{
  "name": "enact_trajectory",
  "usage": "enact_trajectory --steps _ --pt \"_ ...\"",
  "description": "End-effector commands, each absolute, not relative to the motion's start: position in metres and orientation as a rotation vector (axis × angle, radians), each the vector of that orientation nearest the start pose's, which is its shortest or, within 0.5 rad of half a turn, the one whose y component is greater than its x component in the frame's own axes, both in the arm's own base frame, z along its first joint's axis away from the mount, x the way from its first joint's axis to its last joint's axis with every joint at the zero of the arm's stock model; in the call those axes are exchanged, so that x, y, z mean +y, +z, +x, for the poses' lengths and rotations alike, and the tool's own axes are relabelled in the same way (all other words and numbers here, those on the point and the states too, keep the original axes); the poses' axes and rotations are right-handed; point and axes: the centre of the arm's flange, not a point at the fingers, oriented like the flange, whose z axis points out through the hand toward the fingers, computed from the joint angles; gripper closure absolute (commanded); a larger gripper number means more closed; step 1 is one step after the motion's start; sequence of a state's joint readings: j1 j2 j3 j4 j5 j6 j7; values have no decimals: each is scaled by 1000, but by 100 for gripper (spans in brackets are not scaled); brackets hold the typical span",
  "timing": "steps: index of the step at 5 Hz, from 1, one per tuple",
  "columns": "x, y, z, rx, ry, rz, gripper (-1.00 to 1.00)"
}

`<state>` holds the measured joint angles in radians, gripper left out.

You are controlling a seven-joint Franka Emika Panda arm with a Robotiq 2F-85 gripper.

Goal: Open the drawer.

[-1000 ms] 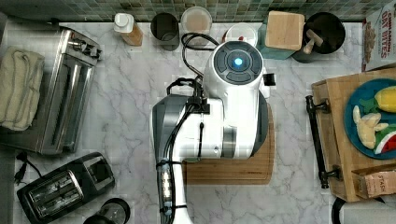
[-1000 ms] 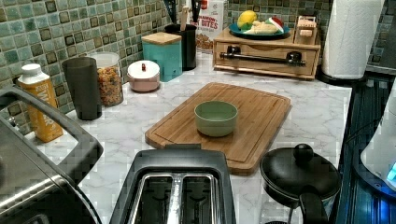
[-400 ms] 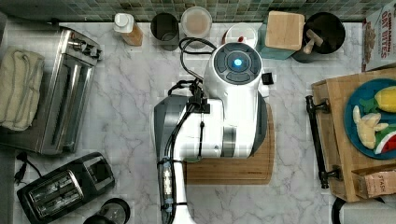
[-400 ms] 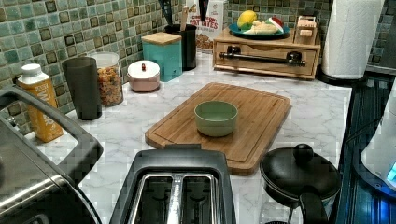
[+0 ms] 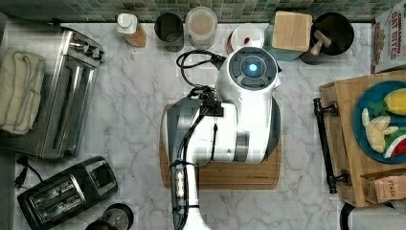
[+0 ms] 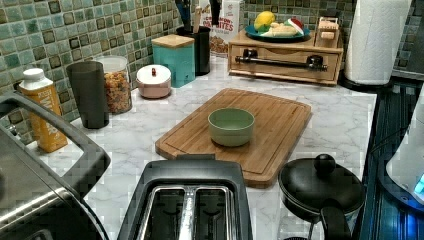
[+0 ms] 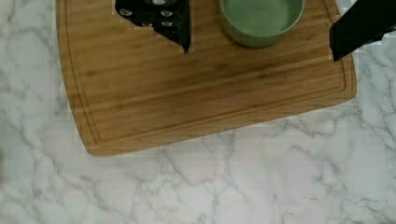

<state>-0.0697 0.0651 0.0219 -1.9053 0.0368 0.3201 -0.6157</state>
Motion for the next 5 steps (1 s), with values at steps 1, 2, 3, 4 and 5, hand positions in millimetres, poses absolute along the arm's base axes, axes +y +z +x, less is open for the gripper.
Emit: enact_trajectory --steps 1,2,3,4,5 --pt "-129 429 532 -48 -14 -3216 -100" --pt "-154 415 519 -134 -75 -3242 -100" --pt "-187 400 507 -232 -100 -3251 -100" --pt "-217 391 495 -307 -117 -3271 -100" --pt "-236 384 480 -320 -144 -3300 -100"
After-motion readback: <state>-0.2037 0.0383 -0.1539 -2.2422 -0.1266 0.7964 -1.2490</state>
